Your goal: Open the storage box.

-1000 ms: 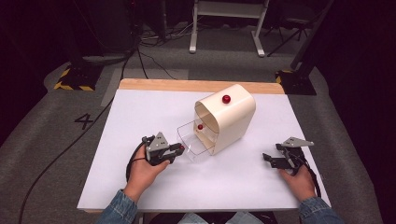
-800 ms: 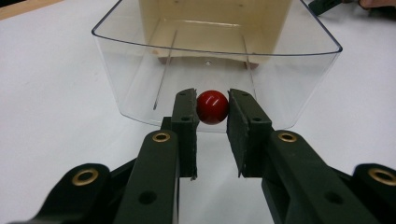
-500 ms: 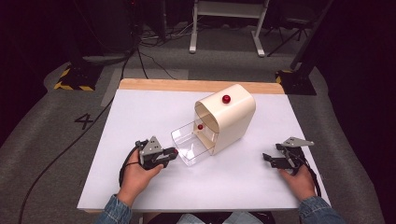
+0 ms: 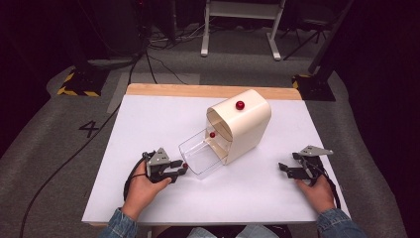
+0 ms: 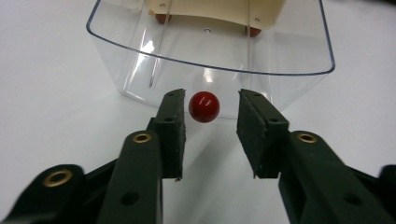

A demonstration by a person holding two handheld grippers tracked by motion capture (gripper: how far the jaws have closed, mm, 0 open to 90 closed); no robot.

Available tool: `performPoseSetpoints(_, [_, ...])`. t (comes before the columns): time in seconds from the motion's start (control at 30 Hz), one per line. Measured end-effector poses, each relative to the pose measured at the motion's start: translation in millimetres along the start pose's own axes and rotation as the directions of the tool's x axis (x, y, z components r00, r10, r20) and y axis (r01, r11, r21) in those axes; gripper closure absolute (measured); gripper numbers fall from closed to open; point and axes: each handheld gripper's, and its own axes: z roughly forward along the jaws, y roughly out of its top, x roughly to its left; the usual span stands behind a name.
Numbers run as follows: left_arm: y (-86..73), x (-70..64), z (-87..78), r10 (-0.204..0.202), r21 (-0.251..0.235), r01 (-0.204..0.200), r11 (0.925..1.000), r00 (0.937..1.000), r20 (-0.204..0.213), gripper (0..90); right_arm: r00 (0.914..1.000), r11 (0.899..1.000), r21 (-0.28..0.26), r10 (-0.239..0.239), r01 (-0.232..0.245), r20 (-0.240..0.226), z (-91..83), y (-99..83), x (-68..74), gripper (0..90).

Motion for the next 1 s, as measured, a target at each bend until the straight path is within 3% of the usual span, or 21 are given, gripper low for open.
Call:
performPoseSetpoints(0.4, [10.1, 4.6, -19.0, -0.008, -0.027, 0.007, 0.9996, 0.9997, -0.022, 51.1, 1.0000, 1.000, 0.000, 0.000, 0.000, 0.000, 0.0, 0.0, 0.0, 22.6])
performPoseSetpoints(0.7, [34.0, 1.0, -26.3, 0.017, -0.084, -0.020, 0.9963, 0.9990, -0.042, 43.7, 1.0000, 1.000, 0.001, -0.001, 0.001, 0.002, -0.1, -0.1, 0.3, 22.6])
performPoseSetpoints(0.8, [47.0, -1.7, -24.2, 0.048, -0.112, -0.051, 0.9924, 0.9984, -0.030, 43.9, 1.0000, 1.000, 0.001, 0.000, 0.000, 0.003, -0.1, -0.1, 0.4, 22.6])
performPoseSetpoints(1.0, [60.9, -6.2, -22.1, 0.069, -0.142, -0.071, 0.9872, 0.9975, -0.017, 43.9, 1.0000, 1.000, 0.001, 0.000, 0.000, 0.004, 0.1, 0.0, 0.4, 22.5])
